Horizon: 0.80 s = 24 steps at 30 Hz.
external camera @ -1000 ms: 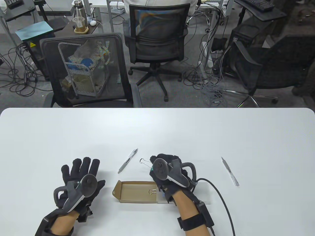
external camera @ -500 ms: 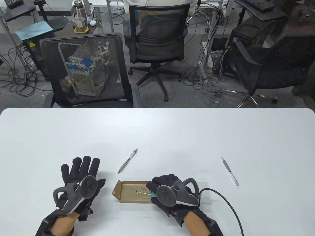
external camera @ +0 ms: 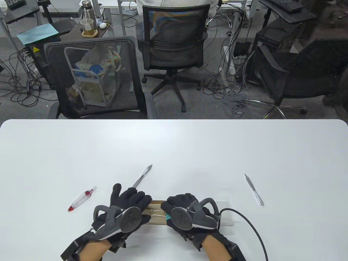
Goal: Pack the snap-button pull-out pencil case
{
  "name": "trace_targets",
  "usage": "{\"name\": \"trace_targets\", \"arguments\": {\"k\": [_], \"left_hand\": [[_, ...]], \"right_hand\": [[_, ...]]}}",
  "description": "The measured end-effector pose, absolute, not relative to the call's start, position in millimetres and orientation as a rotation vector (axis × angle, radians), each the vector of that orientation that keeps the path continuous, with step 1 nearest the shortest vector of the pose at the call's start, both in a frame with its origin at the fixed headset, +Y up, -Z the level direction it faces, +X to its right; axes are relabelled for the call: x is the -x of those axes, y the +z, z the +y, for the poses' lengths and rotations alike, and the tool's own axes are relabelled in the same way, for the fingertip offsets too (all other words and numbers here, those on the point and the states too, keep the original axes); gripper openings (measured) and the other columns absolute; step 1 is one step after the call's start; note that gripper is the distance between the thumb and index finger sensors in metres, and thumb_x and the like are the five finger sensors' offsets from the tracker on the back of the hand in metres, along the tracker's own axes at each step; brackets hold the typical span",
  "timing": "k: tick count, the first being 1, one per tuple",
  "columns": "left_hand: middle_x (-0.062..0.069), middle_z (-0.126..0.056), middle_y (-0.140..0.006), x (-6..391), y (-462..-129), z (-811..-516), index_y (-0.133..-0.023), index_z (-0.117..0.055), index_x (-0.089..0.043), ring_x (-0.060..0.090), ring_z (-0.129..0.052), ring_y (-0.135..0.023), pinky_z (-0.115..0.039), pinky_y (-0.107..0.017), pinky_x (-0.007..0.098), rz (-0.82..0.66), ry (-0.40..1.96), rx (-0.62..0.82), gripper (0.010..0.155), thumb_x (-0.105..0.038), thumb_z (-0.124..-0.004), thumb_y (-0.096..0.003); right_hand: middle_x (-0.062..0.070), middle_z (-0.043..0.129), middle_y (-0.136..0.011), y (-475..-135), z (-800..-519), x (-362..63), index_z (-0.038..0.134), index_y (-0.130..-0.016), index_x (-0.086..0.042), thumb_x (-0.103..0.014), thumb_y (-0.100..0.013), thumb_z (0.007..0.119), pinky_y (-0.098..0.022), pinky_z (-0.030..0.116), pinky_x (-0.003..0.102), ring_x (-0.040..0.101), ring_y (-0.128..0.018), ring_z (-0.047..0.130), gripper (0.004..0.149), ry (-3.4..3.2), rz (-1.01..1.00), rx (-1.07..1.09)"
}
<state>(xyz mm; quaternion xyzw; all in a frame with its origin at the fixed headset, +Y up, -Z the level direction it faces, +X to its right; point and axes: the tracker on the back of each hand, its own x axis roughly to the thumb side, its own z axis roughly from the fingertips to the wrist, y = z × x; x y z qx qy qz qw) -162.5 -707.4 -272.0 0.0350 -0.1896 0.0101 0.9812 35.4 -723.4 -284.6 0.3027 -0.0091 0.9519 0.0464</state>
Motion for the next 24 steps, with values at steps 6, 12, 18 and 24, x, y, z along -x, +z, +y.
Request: {"name": "trace_targets", "arguments": {"k": [6,12,18,24], "left_hand": [[-0.012,-0.092,-0.094,136.7,-279.1,-718.7,-0.090,-0.086,-0.038,0.020,-0.088,-0.098,-0.040,-0.083,0.065,-0.396,-0.077,-0.033,0.062,-0.056,-0.090,-0.0307],[-0.011,-0.099,-0.083,131.8,-278.8,-723.7,-0.083,-0.091,-0.035,0.019,-0.095,-0.087,-0.045,-0.083,0.063,-0.420,-0.084,-0.038,0.053,-0.050,-0.091,-0.0320],[-0.009,-0.098,-0.082,129.9,-274.9,-730.4,-0.084,-0.090,-0.031,0.020,-0.094,-0.086,-0.044,-0.084,0.064,-0.449,-0.108,-0.071,0.054,-0.048,-0.089,-0.0329],[-0.010,-0.098,-0.082,133.2,-274.5,-728.9,-0.084,-0.089,-0.031,0.020,-0.094,-0.086,-0.044,-0.084,0.063,-0.429,-0.095,-0.106,0.054,-0.048,-0.089,-0.0328]], "right_hand": [[-0.007,0.075,-0.105,-284.9,-724.5,-34.7,0.071,-0.097,-0.034,-0.055,-0.038,0.081,-0.074,0.060,0.055,0.027,-0.094,0.076,0.063,2.888,-0.020,-0.929],[-0.007,0.075,-0.105,-285.4,-726.0,-33.2,0.072,-0.097,-0.034,-0.055,-0.038,0.082,-0.074,0.060,0.055,0.027,-0.094,0.076,0.063,2.879,-0.006,-0.931],[-0.006,0.074,-0.105,-285.7,-726.9,-31.5,0.071,-0.097,-0.035,-0.055,-0.037,0.082,-0.074,0.060,0.054,0.027,-0.095,0.076,0.063,2.892,0.005,-0.930],[0.001,0.068,-0.110,-291.2,-719.8,-44.5,0.065,-0.101,-0.034,-0.058,-0.037,0.082,-0.074,0.057,0.056,0.029,-0.097,0.073,0.070,2.849,0.050,-0.868]]}}
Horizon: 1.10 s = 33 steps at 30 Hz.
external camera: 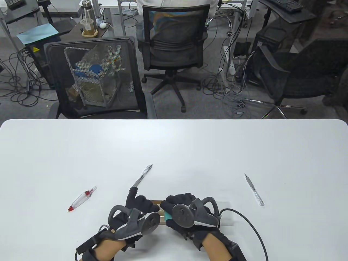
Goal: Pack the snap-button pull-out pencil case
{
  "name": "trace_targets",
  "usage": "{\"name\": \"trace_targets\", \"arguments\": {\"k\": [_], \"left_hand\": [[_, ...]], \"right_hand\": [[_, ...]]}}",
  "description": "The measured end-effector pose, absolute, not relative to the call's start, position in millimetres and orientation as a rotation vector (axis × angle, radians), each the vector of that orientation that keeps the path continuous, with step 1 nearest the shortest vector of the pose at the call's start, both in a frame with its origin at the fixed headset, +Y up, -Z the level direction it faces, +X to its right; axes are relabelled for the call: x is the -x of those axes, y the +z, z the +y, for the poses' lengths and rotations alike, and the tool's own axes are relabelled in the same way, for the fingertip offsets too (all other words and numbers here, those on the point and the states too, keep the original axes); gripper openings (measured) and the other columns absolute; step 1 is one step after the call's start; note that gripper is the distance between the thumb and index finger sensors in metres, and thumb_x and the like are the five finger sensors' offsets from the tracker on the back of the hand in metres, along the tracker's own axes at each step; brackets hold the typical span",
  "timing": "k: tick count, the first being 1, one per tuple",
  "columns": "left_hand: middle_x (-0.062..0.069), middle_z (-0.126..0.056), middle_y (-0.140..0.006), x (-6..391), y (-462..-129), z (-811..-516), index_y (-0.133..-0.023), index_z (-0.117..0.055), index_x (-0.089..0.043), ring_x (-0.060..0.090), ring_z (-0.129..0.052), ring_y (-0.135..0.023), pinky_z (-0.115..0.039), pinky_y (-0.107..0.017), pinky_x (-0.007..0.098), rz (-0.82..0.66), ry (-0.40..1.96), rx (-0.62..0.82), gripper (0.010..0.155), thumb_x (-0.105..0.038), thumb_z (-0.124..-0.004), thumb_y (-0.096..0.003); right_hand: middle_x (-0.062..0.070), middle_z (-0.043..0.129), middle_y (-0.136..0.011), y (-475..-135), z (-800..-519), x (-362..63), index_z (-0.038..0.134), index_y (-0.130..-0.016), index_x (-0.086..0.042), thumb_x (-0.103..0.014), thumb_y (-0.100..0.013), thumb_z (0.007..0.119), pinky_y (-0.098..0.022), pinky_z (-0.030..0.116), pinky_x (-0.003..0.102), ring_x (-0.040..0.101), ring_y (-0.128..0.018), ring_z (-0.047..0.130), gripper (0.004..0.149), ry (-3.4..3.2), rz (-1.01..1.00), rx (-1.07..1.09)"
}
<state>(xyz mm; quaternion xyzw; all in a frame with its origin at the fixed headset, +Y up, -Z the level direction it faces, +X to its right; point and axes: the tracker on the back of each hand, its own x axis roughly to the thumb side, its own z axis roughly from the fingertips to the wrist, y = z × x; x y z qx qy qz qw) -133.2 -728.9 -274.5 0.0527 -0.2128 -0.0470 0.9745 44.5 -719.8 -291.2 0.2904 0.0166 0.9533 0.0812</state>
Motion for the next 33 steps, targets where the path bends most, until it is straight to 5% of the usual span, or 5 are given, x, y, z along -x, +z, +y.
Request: {"name": "trace_targets", "arguments": {"k": [11,17,33], "left_hand": [[-0.010,-0.097,-0.083,141.8,-279.0,-730.2,-0.085,-0.089,-0.031,0.020,-0.094,-0.087,-0.044,-0.084,0.063,-0.391,-0.080,-0.083,0.054,-0.048,-0.088,-0.0334],[-0.010,-0.097,-0.082,145.2,-281.9,-732.0,-0.085,-0.089,-0.031,0.020,-0.094,-0.086,-0.046,-0.084,0.062,-0.371,-0.089,-0.069,0.054,-0.048,-0.088,-0.0334],[-0.011,-0.097,-0.084,116.6,-299.1,-747.8,-0.085,-0.090,-0.033,0.019,-0.094,-0.087,-0.046,-0.084,0.061,-0.356,-0.259,0.033,0.053,-0.046,-0.089,-0.0337]], "right_hand": [[0.005,0.055,-0.118,-308.9,-735.9,-115.2,0.051,-0.108,-0.031,-0.068,-0.028,0.087,-0.074,0.045,0.065,0.039,-0.105,0.059,0.095,2.983,0.296,-0.568],[0.004,0.058,-0.116,-314.3,-756.9,-124.0,0.053,-0.107,-0.029,-0.064,-0.029,0.089,-0.074,0.048,0.064,0.038,-0.104,0.063,0.093,2.980,0.420,-0.536],[0.000,0.062,-0.113,-314.1,-764.0,-128.6,0.054,-0.106,-0.031,-0.062,-0.029,0.090,-0.073,0.053,0.062,0.035,-0.100,0.068,0.090,2.952,0.362,-0.537]]}}
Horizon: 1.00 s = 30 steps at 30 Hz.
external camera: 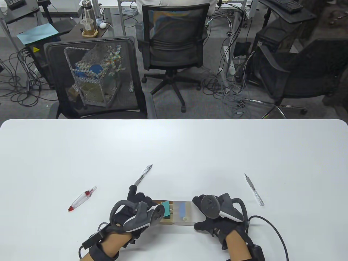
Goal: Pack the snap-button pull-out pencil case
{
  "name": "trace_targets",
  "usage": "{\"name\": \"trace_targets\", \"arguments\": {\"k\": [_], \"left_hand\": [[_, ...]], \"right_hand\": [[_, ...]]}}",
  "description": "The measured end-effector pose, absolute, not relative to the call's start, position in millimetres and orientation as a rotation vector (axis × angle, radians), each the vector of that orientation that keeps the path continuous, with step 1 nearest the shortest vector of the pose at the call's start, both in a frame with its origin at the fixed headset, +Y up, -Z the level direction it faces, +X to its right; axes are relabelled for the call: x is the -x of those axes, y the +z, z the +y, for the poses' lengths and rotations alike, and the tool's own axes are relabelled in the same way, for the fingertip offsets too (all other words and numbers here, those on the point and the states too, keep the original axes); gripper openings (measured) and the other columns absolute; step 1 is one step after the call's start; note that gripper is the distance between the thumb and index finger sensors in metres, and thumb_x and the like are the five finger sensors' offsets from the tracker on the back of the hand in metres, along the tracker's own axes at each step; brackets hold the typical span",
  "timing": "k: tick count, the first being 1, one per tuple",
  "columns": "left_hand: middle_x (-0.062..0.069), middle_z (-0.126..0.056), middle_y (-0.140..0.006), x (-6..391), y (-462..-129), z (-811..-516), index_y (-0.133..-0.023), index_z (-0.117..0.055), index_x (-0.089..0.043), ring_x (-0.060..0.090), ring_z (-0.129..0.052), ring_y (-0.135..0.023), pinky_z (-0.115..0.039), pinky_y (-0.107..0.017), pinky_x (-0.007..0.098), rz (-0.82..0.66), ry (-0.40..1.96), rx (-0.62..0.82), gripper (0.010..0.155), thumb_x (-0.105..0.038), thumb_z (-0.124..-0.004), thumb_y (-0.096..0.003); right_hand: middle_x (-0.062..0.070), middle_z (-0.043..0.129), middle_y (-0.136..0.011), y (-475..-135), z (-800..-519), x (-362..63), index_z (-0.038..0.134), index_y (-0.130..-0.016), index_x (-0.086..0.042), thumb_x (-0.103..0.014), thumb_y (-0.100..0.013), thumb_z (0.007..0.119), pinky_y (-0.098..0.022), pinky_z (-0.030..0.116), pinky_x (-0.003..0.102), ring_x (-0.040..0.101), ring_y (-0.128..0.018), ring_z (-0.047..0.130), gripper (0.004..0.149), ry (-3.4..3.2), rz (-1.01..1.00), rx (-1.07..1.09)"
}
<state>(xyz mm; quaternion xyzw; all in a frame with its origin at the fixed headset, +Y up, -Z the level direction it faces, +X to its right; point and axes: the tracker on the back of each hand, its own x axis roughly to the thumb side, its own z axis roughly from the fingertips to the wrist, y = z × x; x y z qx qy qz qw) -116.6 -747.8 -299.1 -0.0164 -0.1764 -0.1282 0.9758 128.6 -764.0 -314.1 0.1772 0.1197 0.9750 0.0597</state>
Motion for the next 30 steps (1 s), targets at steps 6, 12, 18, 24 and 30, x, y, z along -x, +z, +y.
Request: {"name": "trace_targets", "arguments": {"k": [6,12,18,24,30], "left_hand": [[-0.011,-0.098,-0.083,100.7,-303.4,-750.1,-0.084,-0.090,-0.033,0.019,-0.095,-0.086,-0.048,-0.084,0.061,-0.377,-0.292,0.039,0.053,-0.046,-0.089,-0.0335],[-0.012,-0.099,-0.082,86.8,-304.6,-751.7,-0.083,-0.091,-0.034,0.018,-0.096,-0.085,-0.049,-0.083,0.060,-0.388,-0.292,0.020,0.052,-0.046,-0.089,-0.0331],[-0.013,-0.101,-0.080,74.6,-304.1,-756.0,-0.081,-0.093,-0.036,0.017,-0.098,-0.082,-0.051,-0.083,0.059,-0.384,-0.314,-0.024,0.051,-0.046,-0.091,-0.0312],[-0.012,-0.102,-0.077,64.6,-300.6,-762.2,-0.079,-0.095,-0.035,0.017,-0.099,-0.080,-0.052,-0.083,0.058,-0.388,-0.348,-0.079,0.051,-0.045,-0.094,-0.0291],[-0.012,-0.103,-0.076,63.5,-298.6,-761.2,-0.076,-0.097,-0.035,0.017,-0.099,-0.079,-0.052,-0.082,0.058,-0.387,-0.367,-0.086,0.048,-0.045,-0.094,-0.0292]], "right_hand": [[0.000,0.062,-0.114,-313.7,-763.8,-129.5,0.054,-0.105,-0.032,-0.062,-0.029,0.090,-0.074,0.053,0.062,0.035,-0.101,0.068,0.090,2.942,0.363,-0.539],[-0.001,0.062,-0.114,-313.7,-763.6,-130.0,0.054,-0.106,-0.032,-0.062,-0.028,0.090,-0.074,0.053,0.061,0.034,-0.101,0.068,0.090,2.938,0.364,-0.539],[-0.001,0.061,-0.114,-313.5,-763.4,-129.7,0.054,-0.106,-0.032,-0.061,-0.029,0.090,-0.074,0.053,0.061,0.034,-0.101,0.068,0.090,2.944,0.367,-0.542],[-0.001,0.061,-0.114,-313.2,-763.7,-129.4,0.053,-0.106,-0.032,-0.061,-0.029,0.090,-0.074,0.053,0.062,0.034,-0.101,0.067,0.090,2.947,0.370,-0.543],[-0.001,0.060,-0.114,-313.2,-764.2,-129.8,0.053,-0.106,-0.033,-0.062,-0.029,0.090,-0.074,0.052,0.061,0.034,-0.101,0.067,0.090,2.937,0.374,-0.539]]}}
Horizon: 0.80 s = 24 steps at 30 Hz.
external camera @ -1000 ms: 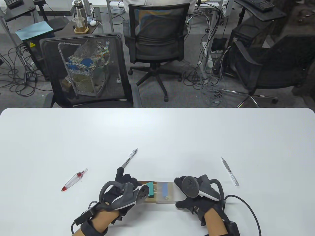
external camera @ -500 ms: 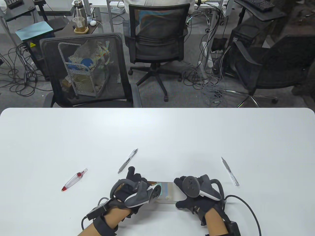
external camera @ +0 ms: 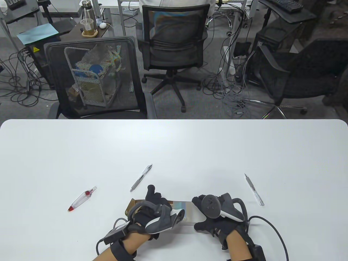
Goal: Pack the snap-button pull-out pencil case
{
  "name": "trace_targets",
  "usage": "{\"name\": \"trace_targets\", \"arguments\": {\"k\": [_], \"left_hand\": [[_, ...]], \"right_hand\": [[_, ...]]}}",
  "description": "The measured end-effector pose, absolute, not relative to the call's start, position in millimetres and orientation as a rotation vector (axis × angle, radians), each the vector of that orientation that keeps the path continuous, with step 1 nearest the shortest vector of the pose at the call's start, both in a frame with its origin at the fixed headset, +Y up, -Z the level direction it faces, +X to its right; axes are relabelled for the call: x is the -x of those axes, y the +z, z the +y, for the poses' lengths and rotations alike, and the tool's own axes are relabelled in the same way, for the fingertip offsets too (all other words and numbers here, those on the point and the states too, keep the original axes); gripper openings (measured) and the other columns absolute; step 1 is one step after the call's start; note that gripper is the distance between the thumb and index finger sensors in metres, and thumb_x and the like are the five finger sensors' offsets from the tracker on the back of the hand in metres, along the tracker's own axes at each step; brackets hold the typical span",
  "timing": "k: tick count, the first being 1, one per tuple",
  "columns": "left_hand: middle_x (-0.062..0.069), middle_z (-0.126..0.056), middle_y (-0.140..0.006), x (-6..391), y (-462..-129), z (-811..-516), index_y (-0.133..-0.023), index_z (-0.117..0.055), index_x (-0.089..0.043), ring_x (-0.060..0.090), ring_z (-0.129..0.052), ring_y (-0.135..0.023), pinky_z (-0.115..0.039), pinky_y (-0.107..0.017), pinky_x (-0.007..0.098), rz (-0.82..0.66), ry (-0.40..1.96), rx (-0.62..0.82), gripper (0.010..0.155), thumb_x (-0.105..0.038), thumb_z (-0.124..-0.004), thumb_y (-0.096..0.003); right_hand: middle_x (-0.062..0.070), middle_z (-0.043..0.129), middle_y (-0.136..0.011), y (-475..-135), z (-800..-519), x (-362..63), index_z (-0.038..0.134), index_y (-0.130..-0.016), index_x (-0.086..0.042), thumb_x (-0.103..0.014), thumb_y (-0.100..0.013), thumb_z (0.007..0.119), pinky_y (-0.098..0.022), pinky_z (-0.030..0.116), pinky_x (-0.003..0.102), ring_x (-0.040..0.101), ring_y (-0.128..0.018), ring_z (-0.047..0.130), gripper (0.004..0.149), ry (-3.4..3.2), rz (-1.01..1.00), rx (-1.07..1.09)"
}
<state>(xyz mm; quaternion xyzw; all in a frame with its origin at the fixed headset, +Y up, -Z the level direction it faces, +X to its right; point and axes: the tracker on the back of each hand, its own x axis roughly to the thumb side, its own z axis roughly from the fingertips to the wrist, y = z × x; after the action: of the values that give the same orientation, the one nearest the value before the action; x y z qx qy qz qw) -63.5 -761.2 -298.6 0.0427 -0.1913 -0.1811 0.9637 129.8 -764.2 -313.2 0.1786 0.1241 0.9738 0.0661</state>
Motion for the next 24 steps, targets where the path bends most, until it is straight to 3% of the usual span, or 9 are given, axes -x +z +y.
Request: {"name": "trace_targets", "arguments": {"k": [7,13,19,24], "left_hand": [[-0.014,-0.100,-0.082,70.4,-299.4,-756.7,-0.081,-0.094,-0.036,0.016,-0.096,-0.084,-0.051,-0.083,0.058,-0.397,-0.343,-0.030,0.049,-0.044,-0.092,-0.0321],[-0.013,-0.094,-0.091,115.6,-304.1,-721.7,-0.086,-0.089,-0.040,0.018,-0.090,-0.092,-0.051,-0.083,0.057,-0.329,-0.091,0.016,0.054,-0.046,-0.093,-0.0321],[-0.010,-0.077,-0.106,208.4,-320.4,-690.9,-0.098,-0.075,-0.039,0.022,-0.075,-0.104,-0.047,-0.085,0.056,-0.041,0.068,0.009,0.069,-0.048,-0.093,-0.0322],[-0.008,-0.068,-0.111,286.6,-333.9,-697.6,-0.102,-0.067,-0.037,0.025,-0.067,-0.107,-0.049,-0.084,0.054,0.214,0.122,0.059,0.076,-0.049,-0.094,-0.0316]], "right_hand": [[-0.001,0.060,-0.114,-313.0,-764.3,-130.1,0.052,-0.106,-0.033,-0.062,-0.029,0.090,-0.074,0.051,0.061,0.034,-0.101,0.066,0.091,2.935,0.380,-0.530],[-0.001,0.059,-0.114,-313.0,-764.6,-130.7,0.051,-0.106,-0.033,-0.062,-0.029,0.089,-0.074,0.050,0.061,0.034,-0.101,0.065,0.091,2.928,0.384,-0.527],[-0.001,0.058,-0.114,-313.2,-764.7,-131.1,0.051,-0.106,-0.033,-0.062,-0.029,0.089,-0.074,0.049,0.061,0.034,-0.102,0.064,0.091,2.927,0.387,-0.527],[-0.001,0.058,-0.114,-313.1,-765.0,-131.3,0.051,-0.106,-0.033,-0.062,-0.029,0.089,-0.074,0.049,0.061,0.034,-0.102,0.064,0.091,2.927,0.386,-0.528]]}}
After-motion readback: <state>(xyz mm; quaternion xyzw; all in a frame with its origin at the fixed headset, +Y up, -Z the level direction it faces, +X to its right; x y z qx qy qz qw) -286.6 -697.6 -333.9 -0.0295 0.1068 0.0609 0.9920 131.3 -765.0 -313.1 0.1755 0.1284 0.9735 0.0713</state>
